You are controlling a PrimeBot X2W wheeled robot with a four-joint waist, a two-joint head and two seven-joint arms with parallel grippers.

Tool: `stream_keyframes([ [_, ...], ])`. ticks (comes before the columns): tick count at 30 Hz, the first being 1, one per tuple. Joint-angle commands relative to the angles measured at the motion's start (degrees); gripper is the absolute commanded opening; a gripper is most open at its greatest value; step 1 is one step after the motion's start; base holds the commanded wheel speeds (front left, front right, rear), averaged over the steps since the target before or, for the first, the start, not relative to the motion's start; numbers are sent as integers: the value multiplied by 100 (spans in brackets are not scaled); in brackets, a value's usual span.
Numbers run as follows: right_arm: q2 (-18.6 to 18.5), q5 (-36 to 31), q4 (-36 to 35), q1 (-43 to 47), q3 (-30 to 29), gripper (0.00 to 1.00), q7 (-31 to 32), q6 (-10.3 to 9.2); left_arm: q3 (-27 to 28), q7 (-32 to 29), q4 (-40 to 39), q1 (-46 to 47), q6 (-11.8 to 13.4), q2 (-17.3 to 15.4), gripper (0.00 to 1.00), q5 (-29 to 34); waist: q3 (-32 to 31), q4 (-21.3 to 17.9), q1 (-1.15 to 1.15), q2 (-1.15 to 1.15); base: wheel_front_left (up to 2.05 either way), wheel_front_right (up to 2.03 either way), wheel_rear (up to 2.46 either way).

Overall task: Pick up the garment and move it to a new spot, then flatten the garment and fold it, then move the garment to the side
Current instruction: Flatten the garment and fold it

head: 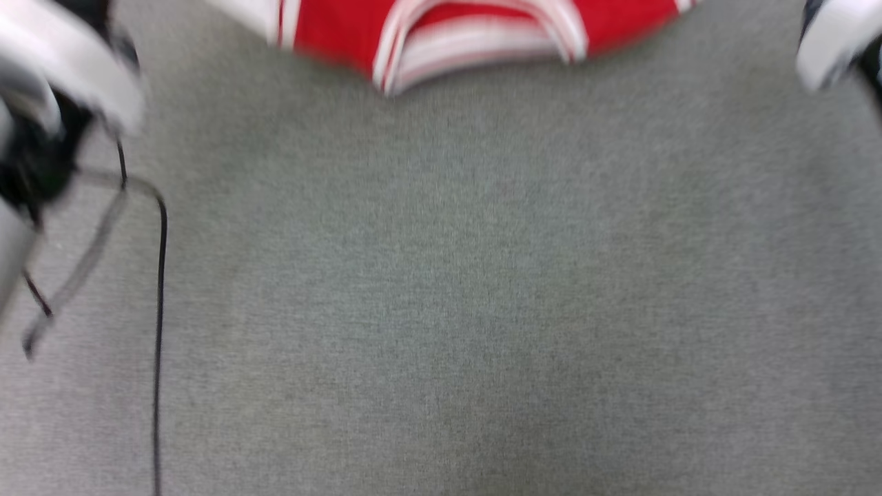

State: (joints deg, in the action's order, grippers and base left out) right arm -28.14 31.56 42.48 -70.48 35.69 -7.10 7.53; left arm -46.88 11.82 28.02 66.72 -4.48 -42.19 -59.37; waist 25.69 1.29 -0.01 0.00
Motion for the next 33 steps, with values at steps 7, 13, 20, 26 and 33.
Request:
stream_keyframes([
  [7, -469, 342, -696, 1719, 178, 0, 90, -8, -245, 136, -752, -1744, 495, -217, 0, -309, -1022, 60, 1, 0, 0, 0, 0],
  [13, -741, 592, -1235, 3042, -94, 0, 294, -8, -382, 186, -1331, -2950, 891, -500, 0, -603, -1609, 93, 1, 0, 0, 0, 0],
  [20, -1011, 876, -2068, 4716, -559, 0, 911, -8, -680, 60, -1774, -3947, 1196, -734, 0, -846, -2079, 112, 1, 0, 0, 0, 0],
  [26, -1130, 1058, -2702, 6144, -1137, 0, 1607, -8, -926, -29, -1987, -4612, 1413, -893, 0, -971, -2318, 72, 1, 0, 0, 0, 0],
  [33, -1178, 1211, -3394, 7639, -1811, 0, 2447, -8, -1069, 3, -2219, -5245, 1572, -1005, 0, -1207, -2368, 24, 1, 0, 0, 0, 0],
])
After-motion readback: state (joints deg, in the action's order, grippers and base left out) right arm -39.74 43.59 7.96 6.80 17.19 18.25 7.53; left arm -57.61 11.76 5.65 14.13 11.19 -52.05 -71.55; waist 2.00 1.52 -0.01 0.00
